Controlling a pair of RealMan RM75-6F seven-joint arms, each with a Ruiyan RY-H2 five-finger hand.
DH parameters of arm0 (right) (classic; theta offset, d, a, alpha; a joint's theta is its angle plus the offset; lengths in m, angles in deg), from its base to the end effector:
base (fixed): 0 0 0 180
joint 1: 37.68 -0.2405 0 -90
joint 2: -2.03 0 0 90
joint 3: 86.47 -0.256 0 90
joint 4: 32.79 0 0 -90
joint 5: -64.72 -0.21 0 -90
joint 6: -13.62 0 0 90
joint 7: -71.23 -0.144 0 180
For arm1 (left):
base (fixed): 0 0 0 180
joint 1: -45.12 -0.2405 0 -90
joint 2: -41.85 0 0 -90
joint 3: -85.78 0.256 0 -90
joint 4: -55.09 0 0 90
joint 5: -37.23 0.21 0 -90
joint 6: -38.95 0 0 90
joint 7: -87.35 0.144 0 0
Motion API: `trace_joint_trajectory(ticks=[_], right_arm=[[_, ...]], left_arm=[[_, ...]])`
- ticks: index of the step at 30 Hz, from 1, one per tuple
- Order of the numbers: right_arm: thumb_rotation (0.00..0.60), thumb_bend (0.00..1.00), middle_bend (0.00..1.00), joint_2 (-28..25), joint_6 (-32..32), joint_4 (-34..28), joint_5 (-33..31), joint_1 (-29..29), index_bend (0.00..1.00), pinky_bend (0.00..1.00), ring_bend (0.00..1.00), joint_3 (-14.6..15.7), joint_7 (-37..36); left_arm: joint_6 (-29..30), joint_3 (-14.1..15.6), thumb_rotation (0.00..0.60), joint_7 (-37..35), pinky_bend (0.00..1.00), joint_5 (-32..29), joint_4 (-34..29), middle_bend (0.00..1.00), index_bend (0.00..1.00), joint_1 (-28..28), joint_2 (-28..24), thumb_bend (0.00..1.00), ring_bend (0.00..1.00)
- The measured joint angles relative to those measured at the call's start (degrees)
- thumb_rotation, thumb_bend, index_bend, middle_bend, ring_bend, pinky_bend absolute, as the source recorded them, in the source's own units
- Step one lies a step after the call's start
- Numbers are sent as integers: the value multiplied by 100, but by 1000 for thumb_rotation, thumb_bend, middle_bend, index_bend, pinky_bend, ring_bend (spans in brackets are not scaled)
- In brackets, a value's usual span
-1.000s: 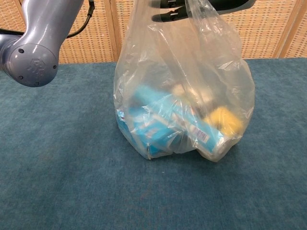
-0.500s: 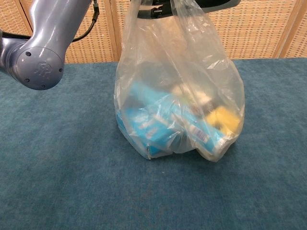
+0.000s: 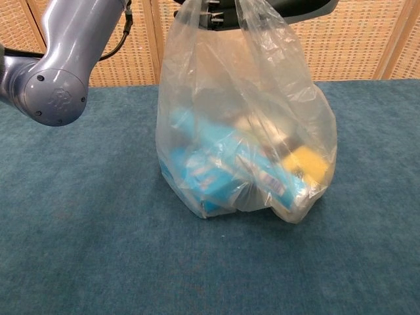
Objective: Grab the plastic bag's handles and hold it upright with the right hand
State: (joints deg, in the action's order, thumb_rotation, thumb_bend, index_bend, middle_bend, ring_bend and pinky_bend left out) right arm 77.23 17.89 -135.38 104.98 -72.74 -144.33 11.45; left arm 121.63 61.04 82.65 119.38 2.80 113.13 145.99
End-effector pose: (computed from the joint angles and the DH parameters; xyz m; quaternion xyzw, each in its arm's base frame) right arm -0.0098 -0.3575 0.1019 -0.2460 0.8609 -0.3934 0.2089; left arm 0.0440 0.4229 0.0489 -0.5607 -0.1295 -0.7348 0.3590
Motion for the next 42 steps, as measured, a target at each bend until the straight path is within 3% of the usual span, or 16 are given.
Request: trace_joint_trajectory(ticks=[11,18,30,42], right_arm=[[600,0,431,-207,276,202,-485,-20,237,236,313,-96,353],[600,0,541,-306,333,233,-661,-8,237,242,418,0,546],[600,2,586,-371,267,211,-905,12,237,242,438,167,853],[600,17,604,-435,60,221,-1073,-19,246,244,422,298,974]], left_arm=[[-28,163,600,-77,38,67,-109,0,0,-144,-104,195,0],[-221,196,600,-46,26,-9,-317,0,0,-259,-328,127,0],[-511,373,600,-45,19,-44,-696,0,0,-533,-796,43,0],[-819,553,600,-556,16,-35,-1278,0,0,-877,-1400,0,0]])
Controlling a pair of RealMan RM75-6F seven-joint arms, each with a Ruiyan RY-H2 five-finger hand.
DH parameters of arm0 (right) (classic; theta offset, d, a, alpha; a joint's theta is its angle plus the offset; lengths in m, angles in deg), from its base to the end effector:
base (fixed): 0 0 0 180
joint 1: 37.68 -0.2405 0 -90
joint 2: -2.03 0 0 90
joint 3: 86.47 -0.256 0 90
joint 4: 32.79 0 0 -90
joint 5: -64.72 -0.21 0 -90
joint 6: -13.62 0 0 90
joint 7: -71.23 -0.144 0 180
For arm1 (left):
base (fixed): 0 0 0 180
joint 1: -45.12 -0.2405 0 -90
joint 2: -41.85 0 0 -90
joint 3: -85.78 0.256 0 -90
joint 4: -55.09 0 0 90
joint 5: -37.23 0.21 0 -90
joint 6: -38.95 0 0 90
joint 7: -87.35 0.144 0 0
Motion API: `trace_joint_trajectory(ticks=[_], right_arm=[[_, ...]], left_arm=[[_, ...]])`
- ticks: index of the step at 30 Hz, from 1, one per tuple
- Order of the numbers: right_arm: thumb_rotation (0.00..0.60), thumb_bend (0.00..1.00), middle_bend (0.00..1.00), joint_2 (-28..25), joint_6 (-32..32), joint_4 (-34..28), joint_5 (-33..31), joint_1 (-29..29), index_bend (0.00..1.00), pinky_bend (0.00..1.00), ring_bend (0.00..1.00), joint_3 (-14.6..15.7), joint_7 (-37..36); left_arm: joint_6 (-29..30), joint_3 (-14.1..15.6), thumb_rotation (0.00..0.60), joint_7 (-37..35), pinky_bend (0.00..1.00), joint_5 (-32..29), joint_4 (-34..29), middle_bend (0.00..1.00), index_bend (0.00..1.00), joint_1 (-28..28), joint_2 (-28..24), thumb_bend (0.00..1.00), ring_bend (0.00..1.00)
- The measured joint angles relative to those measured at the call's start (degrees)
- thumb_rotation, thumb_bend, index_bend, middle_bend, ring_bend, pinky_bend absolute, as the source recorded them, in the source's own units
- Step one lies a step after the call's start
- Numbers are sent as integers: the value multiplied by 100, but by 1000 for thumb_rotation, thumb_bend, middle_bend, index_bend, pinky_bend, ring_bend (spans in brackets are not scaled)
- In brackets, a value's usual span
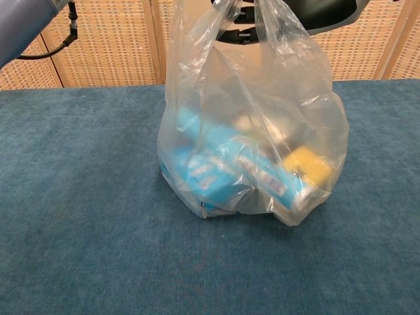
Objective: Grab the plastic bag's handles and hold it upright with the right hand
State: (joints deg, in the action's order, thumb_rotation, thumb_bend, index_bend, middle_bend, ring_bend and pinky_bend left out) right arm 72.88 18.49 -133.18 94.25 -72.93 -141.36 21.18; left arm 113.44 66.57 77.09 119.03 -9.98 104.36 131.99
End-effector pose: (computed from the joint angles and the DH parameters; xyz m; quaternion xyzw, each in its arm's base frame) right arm -0.0336 -0.3659 0.1076 -0.2462 0.8715 -0.3909 0.1644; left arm -0.0207 0.4279 0.0798 -0.6266 -0.1947 -0.6701 0.3471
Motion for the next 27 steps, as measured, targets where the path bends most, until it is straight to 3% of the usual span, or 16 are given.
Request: trace_joint_trajectory(ticks=[15,27], right_arm=[[600,23,604,-163,-89,-49,-194,-83,256,353,420,-70,-53],[600,43,587,-305,-424,-195,-370,-241,256,408,403,60,-200]], left_arm=[[-264,242,600,-294,16,-50,-572,0,0,-507,-745,0,0],[94,543,600,-538,16,63,-572,0,0,-1220,-1152,0,0]])
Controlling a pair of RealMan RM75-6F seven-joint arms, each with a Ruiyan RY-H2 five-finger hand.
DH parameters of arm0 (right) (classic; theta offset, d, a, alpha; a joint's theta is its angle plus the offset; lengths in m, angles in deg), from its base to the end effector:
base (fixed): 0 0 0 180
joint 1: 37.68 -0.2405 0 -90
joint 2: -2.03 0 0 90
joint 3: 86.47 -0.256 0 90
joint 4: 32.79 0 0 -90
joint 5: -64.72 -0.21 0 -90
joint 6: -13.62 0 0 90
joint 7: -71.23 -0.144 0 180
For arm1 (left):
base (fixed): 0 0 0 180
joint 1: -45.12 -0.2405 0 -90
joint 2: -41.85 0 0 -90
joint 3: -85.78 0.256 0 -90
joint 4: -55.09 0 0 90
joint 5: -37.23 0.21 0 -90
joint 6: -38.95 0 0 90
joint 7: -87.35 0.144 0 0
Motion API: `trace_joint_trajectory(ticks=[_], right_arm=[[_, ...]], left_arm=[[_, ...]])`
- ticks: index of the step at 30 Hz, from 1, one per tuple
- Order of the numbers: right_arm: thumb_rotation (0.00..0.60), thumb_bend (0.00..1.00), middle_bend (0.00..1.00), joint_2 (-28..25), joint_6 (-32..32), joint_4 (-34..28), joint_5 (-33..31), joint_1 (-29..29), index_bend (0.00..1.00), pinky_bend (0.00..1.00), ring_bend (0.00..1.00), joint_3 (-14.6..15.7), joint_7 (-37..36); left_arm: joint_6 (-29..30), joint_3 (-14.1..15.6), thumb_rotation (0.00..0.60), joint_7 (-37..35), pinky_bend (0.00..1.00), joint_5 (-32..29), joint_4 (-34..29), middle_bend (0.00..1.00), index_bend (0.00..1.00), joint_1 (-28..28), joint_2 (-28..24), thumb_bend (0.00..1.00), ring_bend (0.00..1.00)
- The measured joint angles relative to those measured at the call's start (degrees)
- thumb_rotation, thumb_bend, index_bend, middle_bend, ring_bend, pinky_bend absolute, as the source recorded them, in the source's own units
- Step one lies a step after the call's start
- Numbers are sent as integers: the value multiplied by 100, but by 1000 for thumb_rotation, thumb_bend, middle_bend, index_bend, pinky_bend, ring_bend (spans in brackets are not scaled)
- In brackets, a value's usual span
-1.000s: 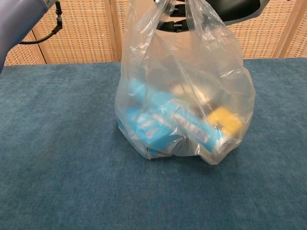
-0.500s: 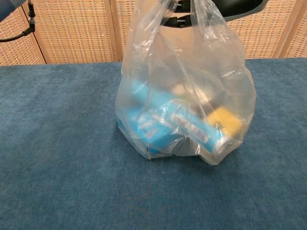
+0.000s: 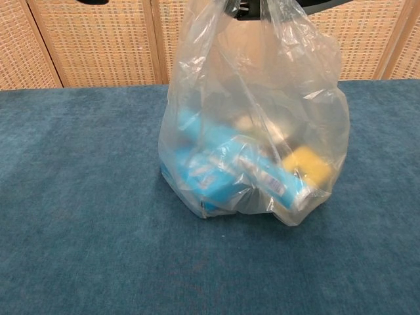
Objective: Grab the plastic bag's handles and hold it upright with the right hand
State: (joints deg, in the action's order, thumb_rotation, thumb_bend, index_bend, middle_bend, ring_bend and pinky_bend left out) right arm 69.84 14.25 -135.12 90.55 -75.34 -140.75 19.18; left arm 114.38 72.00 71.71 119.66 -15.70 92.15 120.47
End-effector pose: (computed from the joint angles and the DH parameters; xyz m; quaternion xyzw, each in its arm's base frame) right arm -0.0206 -0.3697 0.1208 -0.2251 0.8699 -0.4056 0.1675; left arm -0.1243 0.4094 0.1270 -0.6341 -0.2429 -0.6151 0.4008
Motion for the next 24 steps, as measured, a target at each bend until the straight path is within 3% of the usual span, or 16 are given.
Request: trace_joint_trajectory(ticks=[8,24], right_arm=[[600,52,579,-48,-473,-169,-119,-94,256,408,395,98,-130],[600,54,571,-346,-890,-391,-330,-244,254,457,414,140,-374]], left_arm=[[388,261,600,-318,16,-114,374,0,0,-816,-210,1,0],[447,516,600,-477,17,-358,531,0,0,-1634,-245,8,0]])
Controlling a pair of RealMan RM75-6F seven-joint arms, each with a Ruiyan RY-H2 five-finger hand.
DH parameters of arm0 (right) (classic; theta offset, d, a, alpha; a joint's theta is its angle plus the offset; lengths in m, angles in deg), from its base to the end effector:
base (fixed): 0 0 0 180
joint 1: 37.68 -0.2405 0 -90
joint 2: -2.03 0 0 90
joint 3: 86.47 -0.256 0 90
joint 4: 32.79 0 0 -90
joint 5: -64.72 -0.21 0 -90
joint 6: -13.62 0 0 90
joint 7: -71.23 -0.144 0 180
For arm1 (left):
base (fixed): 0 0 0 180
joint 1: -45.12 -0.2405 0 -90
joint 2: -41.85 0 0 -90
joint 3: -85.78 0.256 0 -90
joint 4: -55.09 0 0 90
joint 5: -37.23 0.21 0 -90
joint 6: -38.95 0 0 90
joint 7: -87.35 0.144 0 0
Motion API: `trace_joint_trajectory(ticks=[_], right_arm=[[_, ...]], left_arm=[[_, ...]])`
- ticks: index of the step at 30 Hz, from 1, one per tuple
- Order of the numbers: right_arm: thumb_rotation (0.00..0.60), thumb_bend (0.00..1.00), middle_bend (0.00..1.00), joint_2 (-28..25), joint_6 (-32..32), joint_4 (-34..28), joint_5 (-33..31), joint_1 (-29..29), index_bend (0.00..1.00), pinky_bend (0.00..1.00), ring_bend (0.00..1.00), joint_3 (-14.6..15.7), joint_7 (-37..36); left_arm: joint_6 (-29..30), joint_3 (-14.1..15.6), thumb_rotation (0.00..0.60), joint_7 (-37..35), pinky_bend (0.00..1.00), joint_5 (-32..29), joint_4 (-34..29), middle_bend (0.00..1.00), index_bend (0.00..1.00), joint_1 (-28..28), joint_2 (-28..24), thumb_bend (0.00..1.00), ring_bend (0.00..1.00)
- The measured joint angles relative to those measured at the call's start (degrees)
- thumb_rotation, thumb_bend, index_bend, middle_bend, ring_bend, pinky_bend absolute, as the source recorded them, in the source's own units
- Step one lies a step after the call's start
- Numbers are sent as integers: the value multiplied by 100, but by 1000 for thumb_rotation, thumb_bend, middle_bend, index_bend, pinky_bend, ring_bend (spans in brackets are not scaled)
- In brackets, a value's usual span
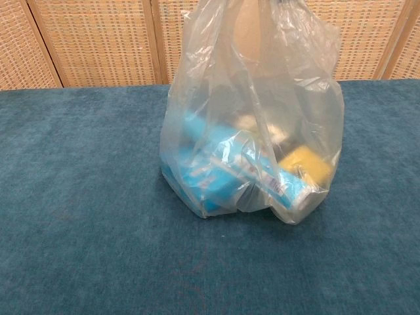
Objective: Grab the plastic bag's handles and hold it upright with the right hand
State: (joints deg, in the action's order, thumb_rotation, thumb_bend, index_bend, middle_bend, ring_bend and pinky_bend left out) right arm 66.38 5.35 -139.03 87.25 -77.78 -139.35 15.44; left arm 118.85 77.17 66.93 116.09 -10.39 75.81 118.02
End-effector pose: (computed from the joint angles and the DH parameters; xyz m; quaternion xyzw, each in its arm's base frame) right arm -0.0082 -0.3715 0.1353 -0.1850 0.8642 -0.4375 0.1659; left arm -0.2673 0.3539 0.1566 -0.5817 -0.3174 -0.5416 0.5173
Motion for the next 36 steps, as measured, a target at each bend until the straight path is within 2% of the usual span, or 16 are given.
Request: trace_joint_trajectory(ticks=[9,17,22,27,32,34,36], right_arm=[[600,57,572,-316,-66,-248,-62,-27,295,502,441,-121,-81],[600,102,626,-480,-63,-388,37,62,475,570,543,-112,-49],[600,152,671,-492,-111,-376,76,44,545,637,595,-11,-23],[600,390,751,-485,-165,-369,107,-9,629,749,677,93,1],[600,829,823,-533,-199,-349,220,-125,713,874,745,213,135],[600,955,835,-575,-222,-354,281,-162,730,886,754,254,214],[600,1000,841,-651,-273,-375,339,-227,737,894,758,323,319]], left_arm=[[164,75,600,104,15,-347,-648,0,0,-736,-258,17,0],[365,58,600,44,15,-431,-907,0,0,-1159,-323,16,0],[312,30,600,-31,16,-410,-857,0,0,-1225,-253,17,0],[308,-8,600,-17,15,-336,-787,0,0,-1243,-213,17,0],[330,-32,600,73,15,-287,-745,0,0,-1281,-215,22,0],[315,-18,600,140,12,-277,-749,0,0,-1295,-236,31,0],[269,2,600,261,5,-277,-795,0,0,-1314,-287,37,0]])
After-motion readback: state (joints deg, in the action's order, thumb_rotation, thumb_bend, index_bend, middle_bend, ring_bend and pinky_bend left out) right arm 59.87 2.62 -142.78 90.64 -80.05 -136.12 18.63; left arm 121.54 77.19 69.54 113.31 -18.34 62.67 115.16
